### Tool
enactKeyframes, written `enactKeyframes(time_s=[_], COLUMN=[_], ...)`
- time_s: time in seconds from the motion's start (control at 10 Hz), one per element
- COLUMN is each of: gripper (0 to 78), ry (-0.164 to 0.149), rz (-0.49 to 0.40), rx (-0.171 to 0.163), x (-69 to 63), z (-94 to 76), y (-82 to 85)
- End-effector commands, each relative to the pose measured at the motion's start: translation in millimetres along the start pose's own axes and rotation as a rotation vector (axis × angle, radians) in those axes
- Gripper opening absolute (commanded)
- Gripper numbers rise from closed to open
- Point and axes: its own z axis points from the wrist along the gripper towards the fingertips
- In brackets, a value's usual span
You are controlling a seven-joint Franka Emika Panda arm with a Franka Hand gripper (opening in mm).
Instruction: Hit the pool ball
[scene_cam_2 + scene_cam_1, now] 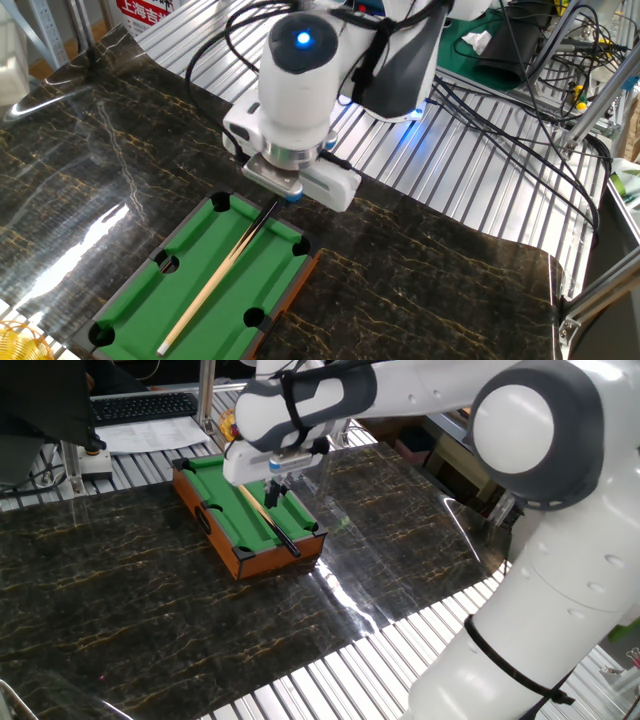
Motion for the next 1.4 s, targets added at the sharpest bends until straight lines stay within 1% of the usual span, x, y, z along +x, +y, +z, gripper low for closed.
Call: enactKeyframes(time_s=[0.1,0.3,0.5,0.6,1.1,1.3,1.4], gripper=[1.1,1.1,1.1,1.1,1.1,1.1,1.1], ry=[-0.012,-0.025,-0.027,-0.032,-0.037,-0.047,-0.047], rz=[0.003,0.003,0.005,0.007,0.005,0.031,0.032], rx=[-0.038,-0.041,-0.036,-0.036,-0.034,-0.039,-0.041], x=[-0.8,-2.9,-3.2,-3.1,-3.6,-3.6,-3.9], z=[-11.0,-23.8,-35.0,-35.0,-34.6,-34.6,-35.3], y=[-7.7,-10.2,-9.2,-9.0,-8.5,-9.9,-11.0])
